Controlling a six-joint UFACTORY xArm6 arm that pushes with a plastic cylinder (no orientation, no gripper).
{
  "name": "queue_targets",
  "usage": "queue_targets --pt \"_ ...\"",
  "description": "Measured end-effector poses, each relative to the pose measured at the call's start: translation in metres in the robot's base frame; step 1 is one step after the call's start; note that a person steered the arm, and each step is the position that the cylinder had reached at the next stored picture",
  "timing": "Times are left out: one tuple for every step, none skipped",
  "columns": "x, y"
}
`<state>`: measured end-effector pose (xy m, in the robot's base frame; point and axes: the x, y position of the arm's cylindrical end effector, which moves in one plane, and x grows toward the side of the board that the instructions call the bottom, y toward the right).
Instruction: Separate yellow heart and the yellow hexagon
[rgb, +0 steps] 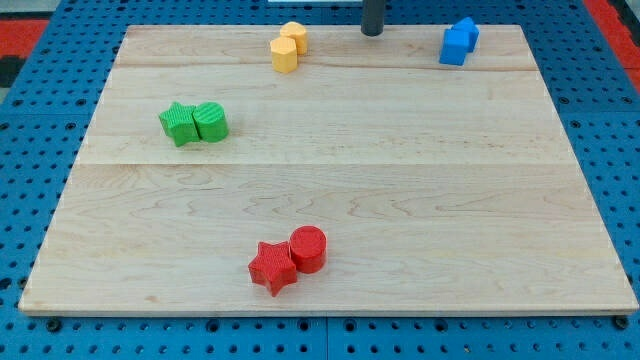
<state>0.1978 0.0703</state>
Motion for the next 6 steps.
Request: queue_targets --pt "0.000 -0.009" --pt "0.000 -0.041" --pt "0.022 -0.093" --pt "0.054 -0.151" --pt "0.060 -0.158" --pt "0.060 -0.136"
